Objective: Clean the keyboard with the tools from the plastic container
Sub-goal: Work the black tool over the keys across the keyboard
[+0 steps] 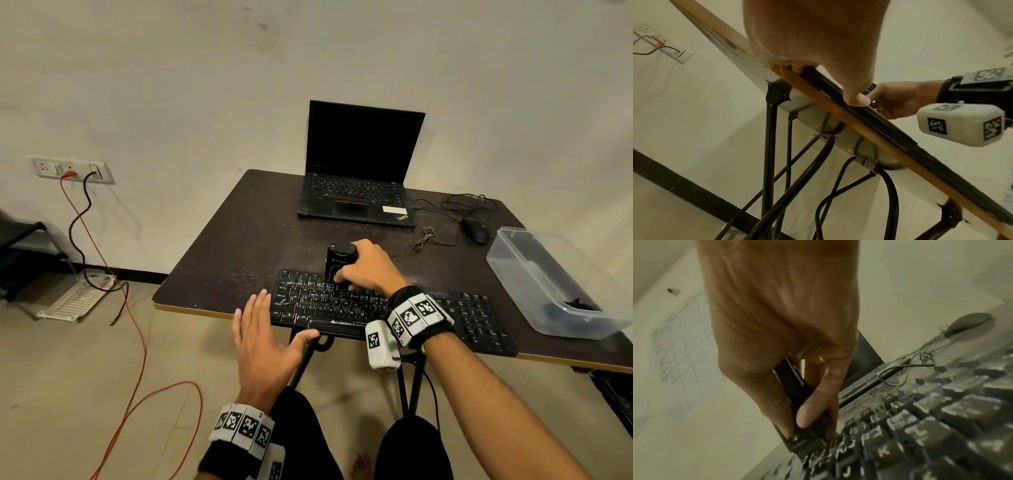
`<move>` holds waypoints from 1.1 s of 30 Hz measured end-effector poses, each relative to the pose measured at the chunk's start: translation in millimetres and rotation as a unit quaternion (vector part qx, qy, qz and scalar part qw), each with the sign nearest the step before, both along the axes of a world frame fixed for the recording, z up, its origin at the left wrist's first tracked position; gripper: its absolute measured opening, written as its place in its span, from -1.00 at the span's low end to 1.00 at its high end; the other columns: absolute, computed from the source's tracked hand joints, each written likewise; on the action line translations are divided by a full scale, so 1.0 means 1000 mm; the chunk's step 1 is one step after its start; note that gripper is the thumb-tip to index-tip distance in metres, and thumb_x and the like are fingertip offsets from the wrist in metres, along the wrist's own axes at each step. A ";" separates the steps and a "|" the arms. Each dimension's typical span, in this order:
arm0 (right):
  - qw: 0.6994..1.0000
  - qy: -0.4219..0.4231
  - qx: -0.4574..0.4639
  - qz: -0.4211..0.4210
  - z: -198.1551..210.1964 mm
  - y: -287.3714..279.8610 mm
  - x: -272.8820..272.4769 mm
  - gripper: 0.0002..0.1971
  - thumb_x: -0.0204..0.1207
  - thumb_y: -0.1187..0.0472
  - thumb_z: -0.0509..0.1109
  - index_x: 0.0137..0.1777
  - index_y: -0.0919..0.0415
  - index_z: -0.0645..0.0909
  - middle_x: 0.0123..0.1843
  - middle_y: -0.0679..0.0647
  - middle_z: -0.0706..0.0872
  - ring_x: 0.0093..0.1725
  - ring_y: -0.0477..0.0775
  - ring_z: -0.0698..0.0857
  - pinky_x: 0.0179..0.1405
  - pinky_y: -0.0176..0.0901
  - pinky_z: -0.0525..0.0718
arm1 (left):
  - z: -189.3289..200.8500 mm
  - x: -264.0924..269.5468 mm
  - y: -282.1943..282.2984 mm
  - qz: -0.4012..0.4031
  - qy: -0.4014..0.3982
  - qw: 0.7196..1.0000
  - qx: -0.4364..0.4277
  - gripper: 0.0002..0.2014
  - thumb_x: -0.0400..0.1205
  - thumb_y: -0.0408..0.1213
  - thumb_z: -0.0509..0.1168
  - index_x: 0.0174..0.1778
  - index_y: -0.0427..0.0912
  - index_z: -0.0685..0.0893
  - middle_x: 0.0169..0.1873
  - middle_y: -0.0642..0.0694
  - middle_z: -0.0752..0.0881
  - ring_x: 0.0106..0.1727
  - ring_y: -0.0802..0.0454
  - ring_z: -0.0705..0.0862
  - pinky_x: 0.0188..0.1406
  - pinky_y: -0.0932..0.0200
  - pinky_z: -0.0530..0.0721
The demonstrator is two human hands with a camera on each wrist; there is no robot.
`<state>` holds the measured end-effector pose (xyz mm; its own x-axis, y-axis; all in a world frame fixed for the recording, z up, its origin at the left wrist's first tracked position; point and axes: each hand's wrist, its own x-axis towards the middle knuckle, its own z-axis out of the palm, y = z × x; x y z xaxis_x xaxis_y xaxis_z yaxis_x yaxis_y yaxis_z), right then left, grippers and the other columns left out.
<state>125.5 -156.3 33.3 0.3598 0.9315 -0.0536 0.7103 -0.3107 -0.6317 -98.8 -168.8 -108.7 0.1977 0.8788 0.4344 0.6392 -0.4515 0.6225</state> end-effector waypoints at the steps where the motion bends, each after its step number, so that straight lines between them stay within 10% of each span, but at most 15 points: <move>1: 1.000 -0.004 -0.006 0.001 0.000 -0.001 0.001 -0.79 0.40 0.25 0.68 -0.07 0.07 0.71 -0.17 -0.01 0.86 -0.39 0.04 0.87 -0.26 -0.14 0.86 | 0.000 0.000 0.000 0.001 0.004 1.000 -0.002 0.15 0.45 0.66 0.14 0.73 -0.21 0.36 0.74 -0.05 0.39 0.82 0.03 0.18 0.83 0.03 -0.22; 4: 0.998 -0.033 0.027 -0.038 -0.001 -0.004 0.009 -0.81 0.34 0.19 0.64 -0.09 0.03 0.74 -0.18 0.04 0.89 -0.29 0.12 0.89 -0.09 -0.01 0.89 | 0.002 0.000 -0.001 0.001 0.011 1.000 -0.004 0.17 0.45 0.69 0.08 0.73 -0.22 0.36 0.74 -0.05 0.39 0.81 0.02 0.19 0.83 0.04 -0.23; 25: 0.997 0.012 0.011 -0.079 -0.001 -0.035 0.052 -0.77 0.41 0.26 0.66 0.03 0.14 0.73 -0.11 0.06 0.89 -0.42 0.04 0.87 -0.55 -0.33 0.64 | 0.002 0.000 -0.002 -0.011 0.020 1.000 -0.015 0.17 0.48 0.70 0.01 0.75 -0.22 0.30 0.75 -0.05 0.35 0.83 0.02 0.12 0.81 0.07 -0.28; 33: 0.997 0.015 -0.002 -0.079 0.002 -0.042 0.058 -0.74 0.41 0.25 0.68 0.06 0.14 0.74 -0.05 0.04 0.88 -0.40 0.05 0.88 -0.38 -0.23 0.80 | 0.006 0.002 -0.004 -0.014 0.015 1.000 -0.022 0.14 0.48 0.65 0.07 0.76 -0.21 0.28 0.75 -0.08 0.35 0.83 0.01 0.10 0.79 0.10 -0.34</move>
